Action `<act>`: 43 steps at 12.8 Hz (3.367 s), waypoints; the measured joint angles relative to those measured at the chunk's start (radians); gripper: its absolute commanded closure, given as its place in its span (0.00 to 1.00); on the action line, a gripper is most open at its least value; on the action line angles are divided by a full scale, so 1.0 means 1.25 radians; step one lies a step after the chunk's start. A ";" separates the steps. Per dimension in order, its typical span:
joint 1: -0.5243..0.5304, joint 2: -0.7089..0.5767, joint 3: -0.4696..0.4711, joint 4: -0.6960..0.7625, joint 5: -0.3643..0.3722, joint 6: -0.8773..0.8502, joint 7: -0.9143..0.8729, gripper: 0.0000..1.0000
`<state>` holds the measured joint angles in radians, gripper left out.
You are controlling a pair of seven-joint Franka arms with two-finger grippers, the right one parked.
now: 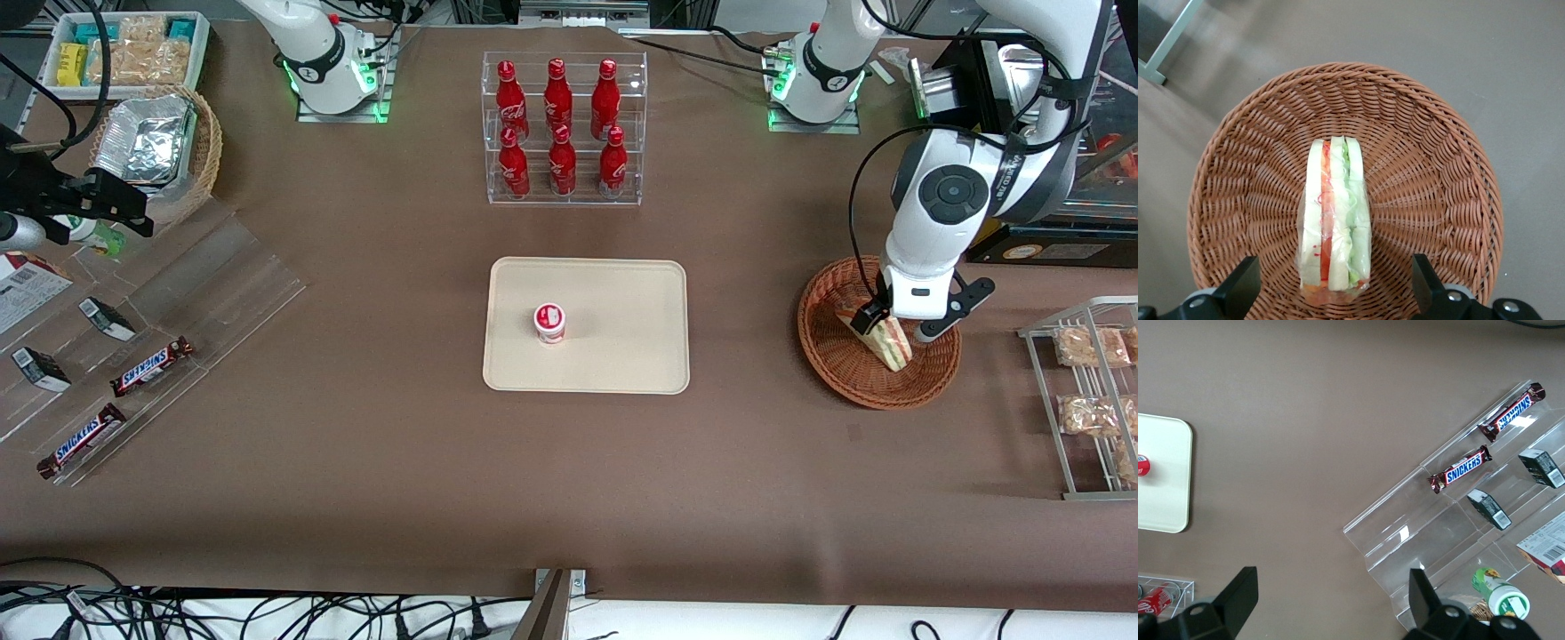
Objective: Place sandwich from basket to tray
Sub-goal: 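Close the left gripper on the sandwich and lift it from the basket, then carry the held sandwich over to the cream tray beside the yogurt cup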
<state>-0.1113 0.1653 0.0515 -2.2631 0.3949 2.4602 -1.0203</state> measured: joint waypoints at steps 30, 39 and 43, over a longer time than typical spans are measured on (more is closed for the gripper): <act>-0.004 -0.021 -0.075 0.135 -0.025 -0.247 0.150 0.65; -0.015 -0.005 -0.317 0.320 -0.290 -0.368 0.293 0.60; -0.060 0.114 -0.381 0.317 -0.282 -0.194 0.220 0.60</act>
<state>-0.1861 0.3071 -0.4243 -1.8667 0.0422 2.2176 -0.7459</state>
